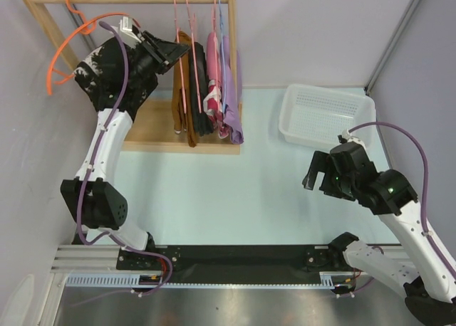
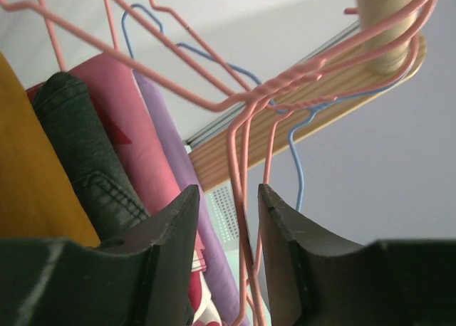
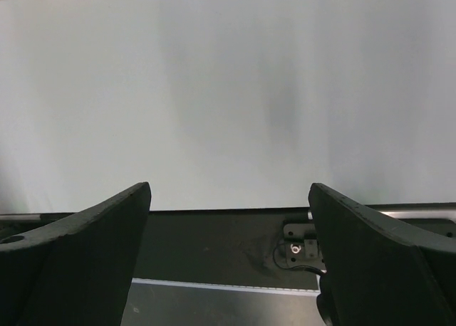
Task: Remove the trousers from the hanger
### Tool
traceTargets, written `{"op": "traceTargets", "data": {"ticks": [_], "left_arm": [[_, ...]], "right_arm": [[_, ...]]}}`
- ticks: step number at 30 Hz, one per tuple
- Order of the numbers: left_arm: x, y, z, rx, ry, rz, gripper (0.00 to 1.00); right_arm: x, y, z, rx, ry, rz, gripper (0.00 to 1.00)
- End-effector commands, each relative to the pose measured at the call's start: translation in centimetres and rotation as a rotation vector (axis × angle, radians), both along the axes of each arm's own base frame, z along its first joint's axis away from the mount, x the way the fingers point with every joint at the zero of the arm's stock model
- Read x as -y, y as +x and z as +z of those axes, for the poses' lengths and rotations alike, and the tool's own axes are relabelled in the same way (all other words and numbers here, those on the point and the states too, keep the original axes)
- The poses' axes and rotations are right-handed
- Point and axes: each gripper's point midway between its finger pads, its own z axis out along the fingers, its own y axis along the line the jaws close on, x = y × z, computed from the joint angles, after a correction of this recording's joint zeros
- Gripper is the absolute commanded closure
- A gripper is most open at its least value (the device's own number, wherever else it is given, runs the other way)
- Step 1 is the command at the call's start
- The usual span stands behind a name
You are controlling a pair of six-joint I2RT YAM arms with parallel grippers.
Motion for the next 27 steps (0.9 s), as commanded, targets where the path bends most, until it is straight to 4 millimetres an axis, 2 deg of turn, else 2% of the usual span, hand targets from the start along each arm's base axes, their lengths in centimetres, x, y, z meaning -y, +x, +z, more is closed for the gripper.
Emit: {"op": "traceTargets", "data": {"ticks": [1,5,12,13,17,22,27], "left_arm": [[-0.4,-0.5,4.0,0.117,-0.012,-0.016,0.59],[-0.5,0.1,4.3,0.121,-0.016,-0.029,0.66],[-0.5,0.7,5.0,0.136,-0.023,-0.047,0.98],[-0.7,0.7,5.1,0.141,-0.022,-0.045,1.0],[-0.9,0.0,6.6,0.189,-0.018,-0.056,1.0],[-1.1,-2.6,10.1,0.33,0.007,-0.048,0.99],[-1.4,-4.7,12.6,0.421,0.011,-0.04,1.0]], "right_arm": [[0.7,0.4,-0.4,-0.031,-0.09,0.017,0.0],[0.1,0.7,0.0,-0.007,-0.079,0.061,0.0],[-0.9,1.2,1.2,0.042,-0.03,0.093,0.0],[-1.1,1.1,1.1,0.031,-0.028,0.103,0.0],[-1.2,0.8,1.0,0.026,-0.019,0.11,0.0],[-1.5,0.4,1.1,0.037,0.01,0.125,0.0],[-1.4,0.1,1.3,0.056,0.019,0.133,0.0]]}}
